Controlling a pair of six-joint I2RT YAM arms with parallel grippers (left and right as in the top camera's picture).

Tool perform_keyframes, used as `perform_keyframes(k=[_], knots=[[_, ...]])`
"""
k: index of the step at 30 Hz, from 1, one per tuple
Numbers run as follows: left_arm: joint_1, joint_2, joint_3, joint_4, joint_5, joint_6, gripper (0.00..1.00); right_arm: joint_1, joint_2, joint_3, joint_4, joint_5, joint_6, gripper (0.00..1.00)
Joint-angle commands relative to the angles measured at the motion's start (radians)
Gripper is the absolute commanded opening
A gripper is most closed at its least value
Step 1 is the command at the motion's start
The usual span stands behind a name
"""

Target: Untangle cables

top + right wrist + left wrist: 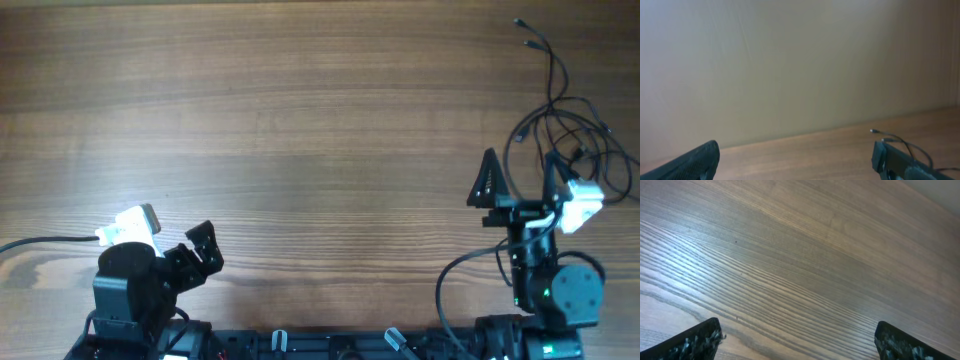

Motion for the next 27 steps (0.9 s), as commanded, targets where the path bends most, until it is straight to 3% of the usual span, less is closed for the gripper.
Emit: perform_keyframes(k=[1,7,13,16,18,27], knots=[[-0.001,-0.005,-0.002,0.000,-0.003,0.019,1.00,-0.004,-0.105,-0.146,0.129,-0.008,0.011,1.00],[-0.001,-0.005,-0.002,0.000,-0.003,0.019,1.00,-0.004,-0.270,-0.335,0.288,-0.008,0.002,1.00],[-0.001,-0.005,-0.002,0.000,-0.003,0.019,1.00,-0.004,-0.279,-0.337,0.178,-0.064,-0.137,1.00],[-0.001,-0.005,-0.002,0.000,-0.003,0.019,1.00,-0.004,-0.280,-0.337,0.011,-0.146,-0.237,1.00],[-0.001,-0.005,-0.002,0.000,-0.003,0.019,1.00,-0.004,-0.280,-0.337,-0.075,-0.152,-0.231,1.00],[-0.001,-0.005,-0.002,0.000,-0.003,0.019,1.00,-0.004,-0.279,-0.336,-0.074,-0.150,-0.194,1.00]])
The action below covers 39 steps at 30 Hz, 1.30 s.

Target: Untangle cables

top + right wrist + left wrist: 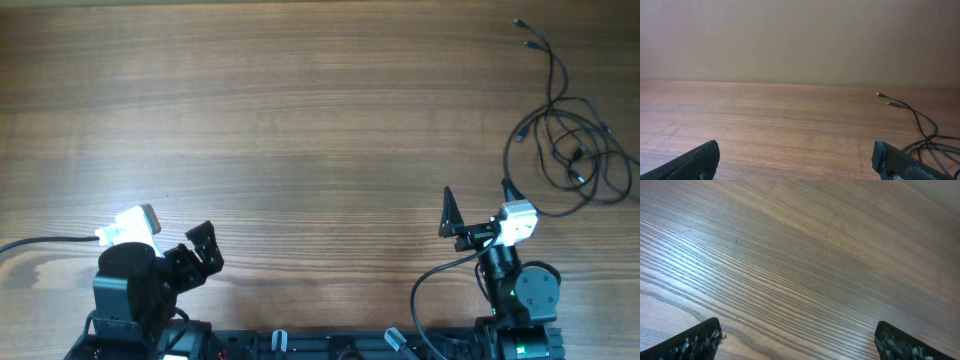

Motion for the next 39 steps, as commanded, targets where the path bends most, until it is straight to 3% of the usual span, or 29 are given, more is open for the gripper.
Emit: perform_keyframes(k=[1,26,30,36,39], knots=[[-0.001,-0.005,-0.002,0.002,-0.003,0.020,1.00,-0.004,-0.011,-0.001,0.003,-0.018,0.013,1.00],[-0.002,-0.047,-0.024,-0.002,0.005,0.019,1.00,-0.004,-0.011,-0.001,0.003,-0.018,0.013,1.00],[-0.001,-0.175,-0.187,0.175,0.005,0.028,1.00,-0.004,-0.011,-0.001,0.003,-0.018,0.013,1.00],[-0.001,-0.444,-0.588,0.659,0.034,0.027,1.00,-0.004,-0.011,-0.001,0.003,-0.018,0.012,1.00],[-0.001,-0.443,-0.732,0.994,0.087,0.109,1.00,-0.004,-0.011,-0.001,0.003,-0.018,0.012,1.00]])
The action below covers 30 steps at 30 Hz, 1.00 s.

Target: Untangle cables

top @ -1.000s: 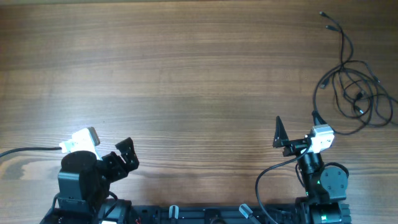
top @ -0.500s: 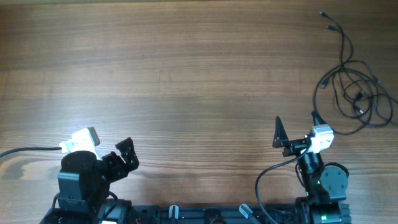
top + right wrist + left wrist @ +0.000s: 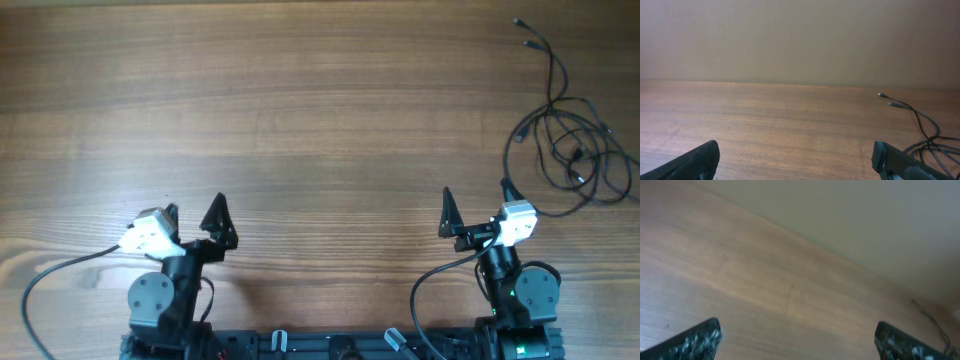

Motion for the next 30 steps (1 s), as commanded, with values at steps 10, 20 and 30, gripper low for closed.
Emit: perform_keyframes(k=[10,20,30], knots=[[-0.002,-0.016,-0.185,0.254,0.136,0.342,1.00,-0.004,-0.010,-0.001,0.004,-0.011,0.012,1.00],[-0.002,-0.016,-0.185,0.258,0.139,0.282,1.00,-0.004,-0.010,-0.001,0.004,-0.011,0.012,1.00],[-0.002,-0.016,-0.185,0.258,0.139,0.282,1.00,-0.004,-0.010,-0.001,0.004,-0.011,0.012,1.00]])
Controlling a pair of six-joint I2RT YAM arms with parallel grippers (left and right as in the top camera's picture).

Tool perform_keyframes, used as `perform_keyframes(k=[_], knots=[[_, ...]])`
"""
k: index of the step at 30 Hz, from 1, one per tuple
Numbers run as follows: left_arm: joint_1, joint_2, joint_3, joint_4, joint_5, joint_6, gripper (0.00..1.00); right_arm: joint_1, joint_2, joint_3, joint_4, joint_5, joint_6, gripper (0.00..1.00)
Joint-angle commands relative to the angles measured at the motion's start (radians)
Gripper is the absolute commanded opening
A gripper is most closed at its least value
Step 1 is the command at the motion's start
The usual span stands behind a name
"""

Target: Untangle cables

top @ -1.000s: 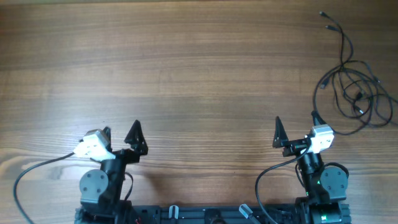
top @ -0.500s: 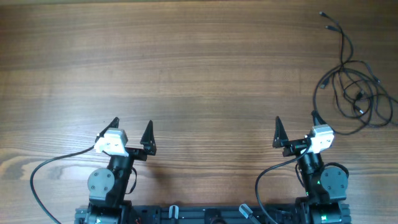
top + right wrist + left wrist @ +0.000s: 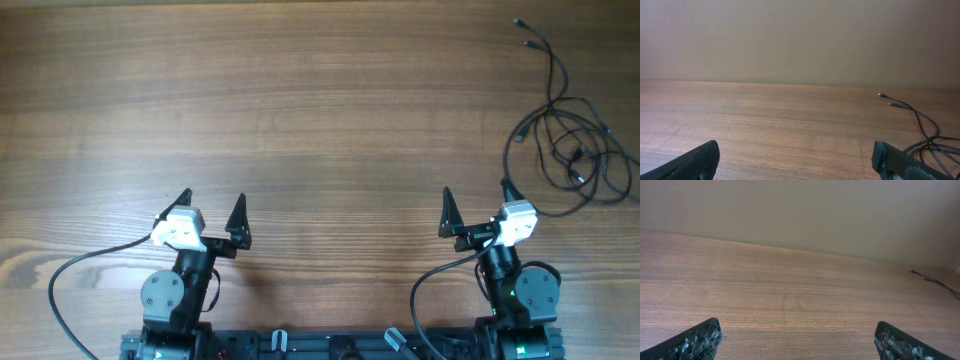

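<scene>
A tangle of thin black cables lies at the far right of the wooden table, two plug ends trailing to the back. The right wrist view catches those plugs and some loops; the left wrist view shows one cable end far off. My right gripper stands open near the front, left of the tangle and apart from it. My left gripper stands open at the front left, nothing between its fingers.
Both arm bases and their own feed cables sit along the table's front edge. A plain beige wall rises behind the table's far edge.
My left arm has turned and shifted right: its gripper now faces straight back across the table, level with the right one. The right arm and the cables have not moved.
At first my right gripper stood open right at the tangle while the left arm sat folded at the front left. The right arm then was back near the front, clear of the cables. After that the left arm had swung up and now faces forward, open.
</scene>
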Motion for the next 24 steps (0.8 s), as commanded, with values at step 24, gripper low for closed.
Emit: perform_keyframes(k=[24], knots=[[-0.002,-0.011,-0.005,-0.005,0.011,-0.008,1.00,-0.004,-0.009,-0.001,0.003,-0.011,0.012,1.00]])
